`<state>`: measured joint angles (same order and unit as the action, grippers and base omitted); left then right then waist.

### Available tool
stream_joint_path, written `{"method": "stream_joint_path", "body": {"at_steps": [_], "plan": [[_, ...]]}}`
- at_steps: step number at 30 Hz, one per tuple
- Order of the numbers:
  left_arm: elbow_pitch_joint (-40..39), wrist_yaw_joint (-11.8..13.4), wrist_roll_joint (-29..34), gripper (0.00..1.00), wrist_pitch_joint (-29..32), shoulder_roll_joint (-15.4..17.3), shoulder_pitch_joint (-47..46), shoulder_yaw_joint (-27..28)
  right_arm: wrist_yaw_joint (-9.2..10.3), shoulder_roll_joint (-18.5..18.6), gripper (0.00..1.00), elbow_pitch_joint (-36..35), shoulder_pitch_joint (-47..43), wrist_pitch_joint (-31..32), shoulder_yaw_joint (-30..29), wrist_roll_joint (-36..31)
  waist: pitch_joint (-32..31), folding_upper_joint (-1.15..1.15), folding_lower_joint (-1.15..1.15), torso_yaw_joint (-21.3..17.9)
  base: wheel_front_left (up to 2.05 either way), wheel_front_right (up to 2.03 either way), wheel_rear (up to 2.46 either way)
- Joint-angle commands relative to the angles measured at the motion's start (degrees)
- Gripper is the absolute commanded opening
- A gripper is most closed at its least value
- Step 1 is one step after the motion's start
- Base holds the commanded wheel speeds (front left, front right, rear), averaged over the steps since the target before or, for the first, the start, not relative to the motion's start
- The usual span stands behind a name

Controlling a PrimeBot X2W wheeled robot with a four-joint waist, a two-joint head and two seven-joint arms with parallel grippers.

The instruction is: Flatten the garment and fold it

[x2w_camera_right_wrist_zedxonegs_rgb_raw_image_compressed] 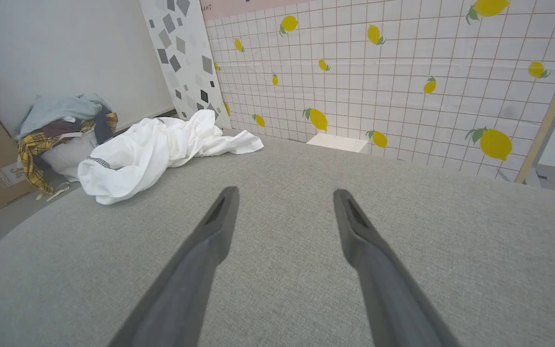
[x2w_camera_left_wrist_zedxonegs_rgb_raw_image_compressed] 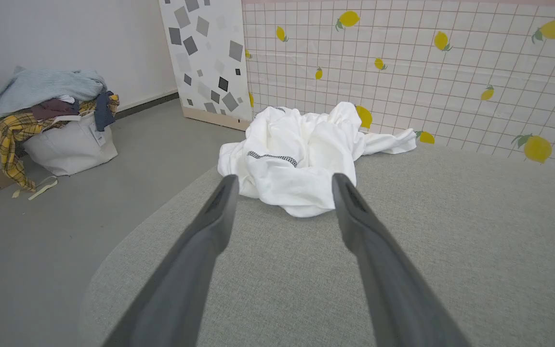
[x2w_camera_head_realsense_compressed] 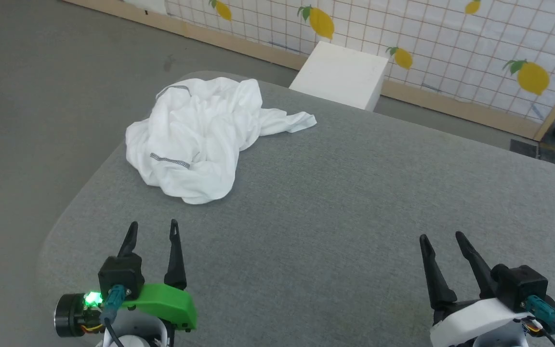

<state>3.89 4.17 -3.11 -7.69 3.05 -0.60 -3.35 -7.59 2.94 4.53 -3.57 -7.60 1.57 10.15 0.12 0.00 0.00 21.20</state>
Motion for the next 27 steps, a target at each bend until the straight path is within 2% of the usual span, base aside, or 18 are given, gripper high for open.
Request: {"method": "stream_joint_path", "body": {"at_steps": [1,27], "plan": [[0.3,0.5,-0.9,1.0,-0.6,-0.1,1.4,-0.3,0.05,0.0,1.0,0.3,-0.7,-0.7,0.2,0.6,0.1,0.0,0.0,0.8,-0.03,-0.03,-0.03],[1.7,3.0,-2.2,1.0,-3.8,-0.1,1.6,-2.9,0.07,0.0,1.0,2.1,-1.9,-3.8,0.8,3.9,0.3,0.0,0.0,8.9,0.0,0.0,0.0]]}}
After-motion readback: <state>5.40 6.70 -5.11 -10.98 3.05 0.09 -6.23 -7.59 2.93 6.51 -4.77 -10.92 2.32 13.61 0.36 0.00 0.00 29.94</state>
